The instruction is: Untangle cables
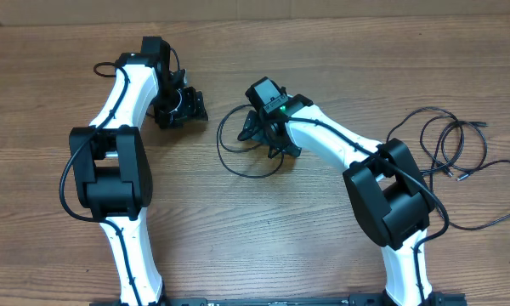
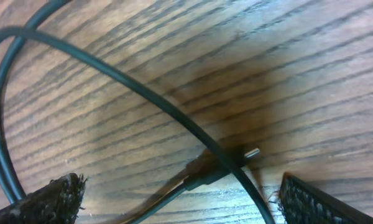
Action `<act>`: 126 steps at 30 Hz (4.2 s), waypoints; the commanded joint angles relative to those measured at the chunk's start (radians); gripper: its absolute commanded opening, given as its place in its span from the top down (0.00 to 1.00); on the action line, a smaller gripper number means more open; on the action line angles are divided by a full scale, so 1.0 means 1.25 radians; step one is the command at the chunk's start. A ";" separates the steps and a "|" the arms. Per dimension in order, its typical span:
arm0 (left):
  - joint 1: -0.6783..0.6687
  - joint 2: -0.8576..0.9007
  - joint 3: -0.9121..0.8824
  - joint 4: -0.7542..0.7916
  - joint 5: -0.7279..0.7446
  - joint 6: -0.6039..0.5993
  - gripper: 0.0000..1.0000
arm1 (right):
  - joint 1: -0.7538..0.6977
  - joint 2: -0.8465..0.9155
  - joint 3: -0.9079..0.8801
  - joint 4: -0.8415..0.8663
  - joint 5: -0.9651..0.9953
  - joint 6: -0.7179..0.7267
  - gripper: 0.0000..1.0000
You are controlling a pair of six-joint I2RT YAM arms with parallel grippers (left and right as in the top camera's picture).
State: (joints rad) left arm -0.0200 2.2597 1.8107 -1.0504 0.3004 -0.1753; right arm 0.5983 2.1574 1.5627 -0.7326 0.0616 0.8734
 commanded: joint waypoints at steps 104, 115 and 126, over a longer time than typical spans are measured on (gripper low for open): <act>-0.011 0.008 -0.007 0.002 0.012 0.018 0.28 | -0.187 -0.212 0.116 -0.269 0.008 -0.329 0.96; -0.011 0.008 -0.007 0.002 0.012 0.018 0.27 | -0.415 -0.347 0.167 -0.327 0.157 -0.224 0.96; -0.011 0.008 -0.007 0.004 0.011 0.018 0.27 | -0.584 -0.343 0.056 -0.444 0.103 -0.043 0.96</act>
State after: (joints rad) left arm -0.0265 2.2597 1.8103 -1.0492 0.3035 -0.1753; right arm -0.1303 1.7271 1.6737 -1.2900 0.2230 0.7414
